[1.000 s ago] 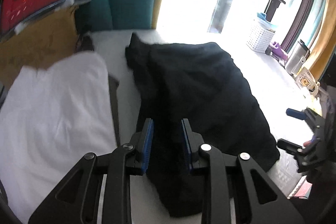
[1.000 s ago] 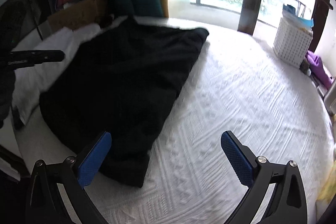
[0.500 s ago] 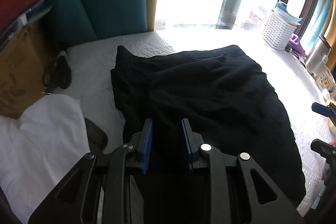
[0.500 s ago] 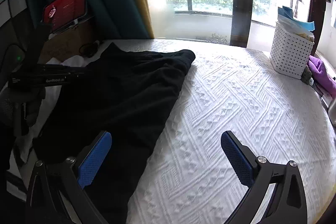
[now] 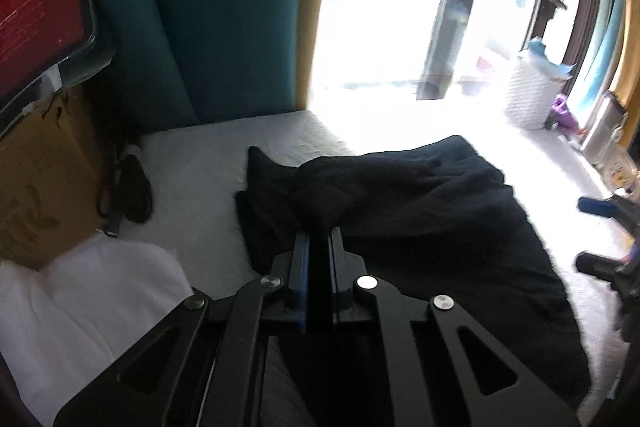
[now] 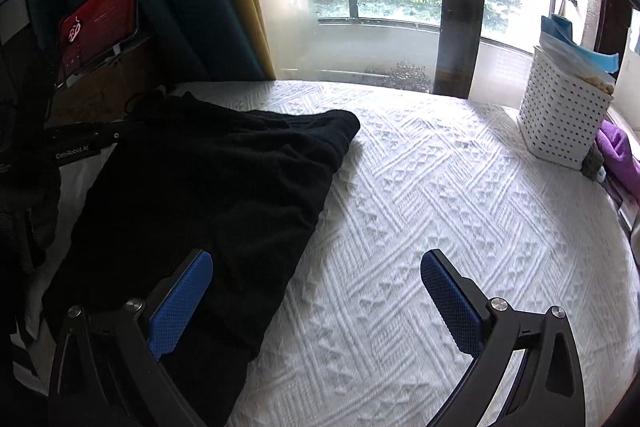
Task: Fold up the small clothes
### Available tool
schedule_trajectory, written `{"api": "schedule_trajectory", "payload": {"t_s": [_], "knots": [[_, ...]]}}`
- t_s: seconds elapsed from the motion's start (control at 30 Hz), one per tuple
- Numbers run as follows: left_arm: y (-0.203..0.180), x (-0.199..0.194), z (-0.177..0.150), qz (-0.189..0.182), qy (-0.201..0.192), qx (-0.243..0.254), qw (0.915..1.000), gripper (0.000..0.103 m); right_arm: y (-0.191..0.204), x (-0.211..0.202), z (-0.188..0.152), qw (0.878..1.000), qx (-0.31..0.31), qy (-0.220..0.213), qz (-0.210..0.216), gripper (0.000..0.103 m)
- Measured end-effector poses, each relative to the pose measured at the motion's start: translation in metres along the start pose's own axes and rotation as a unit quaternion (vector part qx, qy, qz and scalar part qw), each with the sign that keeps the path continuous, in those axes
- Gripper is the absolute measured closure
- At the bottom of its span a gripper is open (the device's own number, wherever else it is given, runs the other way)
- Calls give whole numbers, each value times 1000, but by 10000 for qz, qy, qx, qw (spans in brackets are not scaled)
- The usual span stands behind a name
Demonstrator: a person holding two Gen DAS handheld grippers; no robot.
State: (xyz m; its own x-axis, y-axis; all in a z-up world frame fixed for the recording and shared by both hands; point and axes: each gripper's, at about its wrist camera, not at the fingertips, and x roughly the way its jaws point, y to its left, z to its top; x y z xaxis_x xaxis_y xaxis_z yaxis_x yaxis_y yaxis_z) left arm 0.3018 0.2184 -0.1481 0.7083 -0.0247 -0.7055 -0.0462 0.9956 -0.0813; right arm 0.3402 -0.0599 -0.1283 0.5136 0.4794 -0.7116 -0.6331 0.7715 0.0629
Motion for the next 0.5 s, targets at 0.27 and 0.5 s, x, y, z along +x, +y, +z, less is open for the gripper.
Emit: {"api": "schedule_trajectory", "payload": {"t_s": [0.27,0.5], "knots": [[22,19,-10,-86,591,-355,9976,91,-22,43,-1,9965,763,192,298,0],[41,-20,-5,-249,242,-733,9967,40,-20,45,10,9971,737,136,153,0]]}}
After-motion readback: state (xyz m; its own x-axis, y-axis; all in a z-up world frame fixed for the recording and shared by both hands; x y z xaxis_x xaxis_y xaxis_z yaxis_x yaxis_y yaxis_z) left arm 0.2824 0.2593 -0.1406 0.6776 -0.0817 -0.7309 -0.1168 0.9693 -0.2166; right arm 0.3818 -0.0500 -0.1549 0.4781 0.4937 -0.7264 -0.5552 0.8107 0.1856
